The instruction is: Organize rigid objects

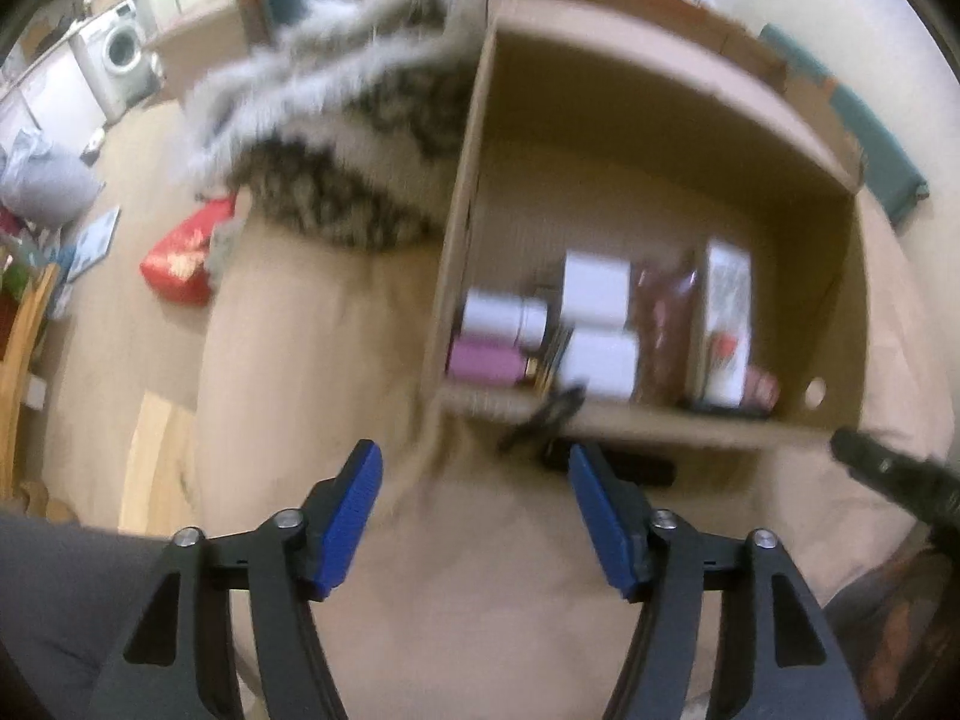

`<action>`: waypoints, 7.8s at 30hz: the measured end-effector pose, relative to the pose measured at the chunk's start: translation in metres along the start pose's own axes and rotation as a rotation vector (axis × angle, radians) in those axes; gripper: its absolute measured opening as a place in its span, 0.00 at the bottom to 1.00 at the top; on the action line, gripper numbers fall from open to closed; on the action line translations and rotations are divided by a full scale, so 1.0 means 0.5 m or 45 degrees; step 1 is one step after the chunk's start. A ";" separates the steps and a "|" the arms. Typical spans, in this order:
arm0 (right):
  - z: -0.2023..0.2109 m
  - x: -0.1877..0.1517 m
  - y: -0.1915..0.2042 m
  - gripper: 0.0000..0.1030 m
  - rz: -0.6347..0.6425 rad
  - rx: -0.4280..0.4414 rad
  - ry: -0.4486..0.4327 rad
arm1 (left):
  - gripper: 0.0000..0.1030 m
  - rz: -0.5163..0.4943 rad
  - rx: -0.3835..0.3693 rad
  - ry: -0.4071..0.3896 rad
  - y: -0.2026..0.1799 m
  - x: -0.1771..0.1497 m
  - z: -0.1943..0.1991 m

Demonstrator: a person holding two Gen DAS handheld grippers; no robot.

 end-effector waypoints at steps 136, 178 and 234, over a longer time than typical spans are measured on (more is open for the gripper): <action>0.116 0.241 0.118 0.44 0.220 0.018 -0.447 | 0.83 -0.001 -0.241 -0.330 -0.192 0.379 0.122; -0.009 0.190 0.083 0.70 0.106 0.091 -0.253 | 0.99 -0.092 0.081 -0.132 -0.117 0.197 -0.028; 0.132 0.031 0.123 1.00 0.342 -0.057 -0.552 | 0.99 -0.071 -0.001 -0.352 -0.007 0.082 0.129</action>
Point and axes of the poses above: each gripper's, at about its wrist camera, not at the fingertips, and z roughly against the way its jaws point, y to its left, x to its top, the point moved 10 cm from there along -z, roughly the way its jaws point, and after that the axes turned 3 degrees about -y, right-handed, at the moved point
